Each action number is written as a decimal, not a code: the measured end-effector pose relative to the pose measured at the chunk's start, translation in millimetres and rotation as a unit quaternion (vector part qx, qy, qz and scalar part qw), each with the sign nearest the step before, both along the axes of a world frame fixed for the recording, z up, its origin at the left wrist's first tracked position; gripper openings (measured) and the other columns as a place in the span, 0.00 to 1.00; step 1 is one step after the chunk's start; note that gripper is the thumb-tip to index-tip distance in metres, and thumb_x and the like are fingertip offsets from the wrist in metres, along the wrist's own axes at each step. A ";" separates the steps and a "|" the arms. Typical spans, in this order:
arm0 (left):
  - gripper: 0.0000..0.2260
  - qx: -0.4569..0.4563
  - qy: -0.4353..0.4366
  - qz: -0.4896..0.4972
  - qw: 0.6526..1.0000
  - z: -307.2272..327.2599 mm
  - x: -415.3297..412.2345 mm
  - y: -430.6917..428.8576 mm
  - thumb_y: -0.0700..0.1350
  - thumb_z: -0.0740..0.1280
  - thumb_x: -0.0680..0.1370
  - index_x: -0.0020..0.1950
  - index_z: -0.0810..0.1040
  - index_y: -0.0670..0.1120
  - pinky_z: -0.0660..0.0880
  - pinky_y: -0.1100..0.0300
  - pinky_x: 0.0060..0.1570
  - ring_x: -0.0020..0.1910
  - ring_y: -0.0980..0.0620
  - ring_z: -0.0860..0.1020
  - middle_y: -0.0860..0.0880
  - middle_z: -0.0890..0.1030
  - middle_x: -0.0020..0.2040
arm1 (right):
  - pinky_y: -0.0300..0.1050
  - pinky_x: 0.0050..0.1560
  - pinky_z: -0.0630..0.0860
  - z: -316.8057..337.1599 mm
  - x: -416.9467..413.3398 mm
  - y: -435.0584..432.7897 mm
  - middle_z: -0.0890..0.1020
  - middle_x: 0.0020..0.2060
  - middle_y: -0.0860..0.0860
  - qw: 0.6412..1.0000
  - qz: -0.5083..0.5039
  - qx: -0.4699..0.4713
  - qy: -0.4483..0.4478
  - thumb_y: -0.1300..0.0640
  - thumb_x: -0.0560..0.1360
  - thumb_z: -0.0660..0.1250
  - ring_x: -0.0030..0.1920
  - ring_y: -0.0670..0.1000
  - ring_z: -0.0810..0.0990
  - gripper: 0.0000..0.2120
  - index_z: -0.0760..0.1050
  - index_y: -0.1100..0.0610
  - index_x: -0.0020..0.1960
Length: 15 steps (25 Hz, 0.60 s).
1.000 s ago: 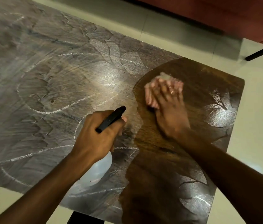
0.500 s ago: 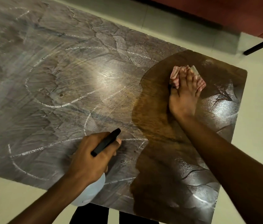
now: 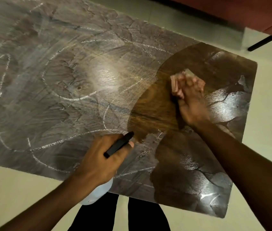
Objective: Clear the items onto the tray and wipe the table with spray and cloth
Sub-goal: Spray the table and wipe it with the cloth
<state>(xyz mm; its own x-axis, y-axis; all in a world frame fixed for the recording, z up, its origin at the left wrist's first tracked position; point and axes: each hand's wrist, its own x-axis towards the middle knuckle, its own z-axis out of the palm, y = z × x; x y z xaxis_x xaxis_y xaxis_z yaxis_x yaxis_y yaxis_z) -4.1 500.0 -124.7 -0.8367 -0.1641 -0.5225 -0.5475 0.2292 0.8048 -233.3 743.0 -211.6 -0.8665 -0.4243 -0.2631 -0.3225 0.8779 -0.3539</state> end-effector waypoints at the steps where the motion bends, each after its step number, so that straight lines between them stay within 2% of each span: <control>1: 0.27 0.006 -0.002 -0.006 1.000 0.1 6.0 -0.8 0.60 0.69 0.79 0.40 0.79 0.35 0.76 0.36 0.33 0.27 0.33 0.75 0.32 0.78 0.32 | 0.62 0.86 0.46 1.6 10.1 -10.4 0.51 0.88 0.50 0.992 -0.121 -0.041 -0.014 0.49 0.85 0.55 0.87 0.52 0.44 0.33 0.50 0.47 0.87; 2: 0.25 0.012 -0.006 -0.015 1.000 -0.3 12.5 -1.0 0.58 0.69 0.80 0.38 0.77 0.35 0.75 0.36 0.32 0.27 0.33 0.75 0.32 0.76 0.31 | 0.62 0.86 0.45 2.6 27.4 -21.1 0.50 0.88 0.50 0.984 -0.168 -0.052 -0.025 0.48 0.85 0.54 0.87 0.53 0.44 0.32 0.49 0.47 0.87; 3: 0.24 0.012 -0.008 -0.025 1.000 -0.7 20.1 -0.3 0.56 0.69 0.80 0.37 0.76 0.36 0.75 0.37 0.32 0.27 0.33 0.75 0.33 0.75 0.29 | 0.62 0.86 0.44 1.6 53.1 -27.5 0.49 0.88 0.50 0.989 -0.140 -0.025 -0.030 0.47 0.85 0.53 0.87 0.54 0.44 0.32 0.48 0.48 0.88; 5: 0.22 -0.009 0.003 -0.033 0.999 -0.2 36.5 3.1 0.56 0.69 0.80 0.36 0.76 0.39 0.73 0.44 0.31 0.25 0.39 0.74 0.38 0.74 0.28 | 0.63 0.86 0.44 -1.5 121.6 -22.8 0.47 0.88 0.50 0.997 0.075 0.015 -0.016 0.46 0.84 0.51 0.87 0.54 0.41 0.34 0.46 0.46 0.88; 7: 0.21 -0.040 0.005 -0.037 0.999 2.5 52.5 7.2 0.58 0.70 0.80 0.36 0.77 0.42 0.69 0.51 0.30 0.25 0.46 0.74 0.40 0.76 0.29 | 0.62 0.86 0.43 -0.2 177.2 8.1 0.48 0.88 0.49 0.949 0.315 0.015 -0.015 0.46 0.84 0.54 0.88 0.54 0.42 0.35 0.46 0.46 0.88; 8: 0.21 -0.048 0.006 -0.041 0.998 3.0 59.9 9.7 0.58 0.70 0.81 0.38 0.78 0.42 0.70 0.50 0.31 0.26 0.46 0.76 0.40 0.77 0.30 | 0.60 0.86 0.42 0.4 184.2 29.2 0.50 0.88 0.49 0.921 0.390 0.024 -0.002 0.46 0.84 0.56 0.88 0.54 0.44 0.35 0.46 0.45 0.88; 9: 0.22 -0.048 0.009 -0.045 0.998 1.9 67.3 12.1 0.58 0.70 0.81 0.38 0.79 0.41 0.73 0.48 0.31 0.27 0.44 0.78 0.40 0.78 0.30 | 0.58 0.86 0.43 -0.3 180.6 48.2 0.53 0.87 0.50 0.912 0.409 0.031 0.013 0.47 0.84 0.57 0.88 0.55 0.47 0.35 0.48 0.45 0.87; 10: 0.22 -0.042 0.008 -0.053 0.998 -0.8 75.1 14.5 0.57 0.70 0.81 0.38 0.79 0.40 0.76 0.44 0.32 0.28 0.41 0.79 0.40 0.79 0.30 | 0.57 0.86 0.45 -1.6 175.4 62.7 0.56 0.87 0.52 0.931 0.362 0.044 0.025 0.48 0.83 0.58 0.87 0.56 0.51 0.34 0.49 0.44 0.87; 12: 0.22 -0.033 0.001 -0.074 0.997 -4.8 92.7 20.3 0.56 0.69 0.80 0.38 0.78 0.38 0.78 0.40 0.33 0.28 0.38 0.80 0.38 0.80 0.30 | 0.59 0.86 0.50 0.8 163.9 78.1 0.59 0.86 0.56 0.994 0.095 0.042 0.014 0.51 0.84 0.56 0.86 0.60 0.56 0.31 0.53 0.47 0.86; 13: 0.22 -0.032 0.000 -0.074 0.997 -5.6 101.7 22.7 0.57 0.69 0.79 0.38 0.78 0.38 0.79 0.39 0.32 0.27 0.39 0.80 0.39 0.79 0.29 | 0.60 0.86 0.49 3.6 156.0 77.2 0.57 0.86 0.56 0.999 -0.048 0.012 0.009 0.53 0.85 0.56 0.86 0.60 0.55 0.30 0.54 0.49 0.86; 14: 0.22 -0.029 0.000 -0.069 0.997 -6.1 111.1 25.2 0.58 0.69 0.79 0.36 0.77 0.40 0.79 0.40 0.31 0.26 0.41 0.80 0.40 0.78 0.28 | 0.60 0.86 0.47 4.9 152.3 69.6 0.55 0.87 0.56 0.988 -0.155 -0.022 -0.003 0.55 0.86 0.56 0.87 0.59 0.52 0.30 0.54 0.51 0.87; 15: 0.23 -0.025 -0.002 -0.065 0.998 -5.7 121.5 29.6 0.60 0.69 0.78 0.35 0.76 0.42 0.78 0.40 0.30 0.24 0.42 0.80 0.40 0.77 0.28 | 0.59 0.86 0.45 6.0 157.6 58.4 0.54 0.87 0.55 0.976 -0.213 -0.040 -0.008 0.56 0.86 0.56 0.87 0.57 0.50 0.30 0.54 0.53 0.87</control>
<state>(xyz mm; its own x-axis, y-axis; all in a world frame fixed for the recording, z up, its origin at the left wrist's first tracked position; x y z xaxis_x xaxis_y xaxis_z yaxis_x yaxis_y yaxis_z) 117.3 529.5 -130.4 -0.8506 -0.0802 -0.5196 -0.5137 0.3378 0.7887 -75.6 801.4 -205.6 -0.9651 -0.0468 -0.2578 0.0710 0.9005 -0.4291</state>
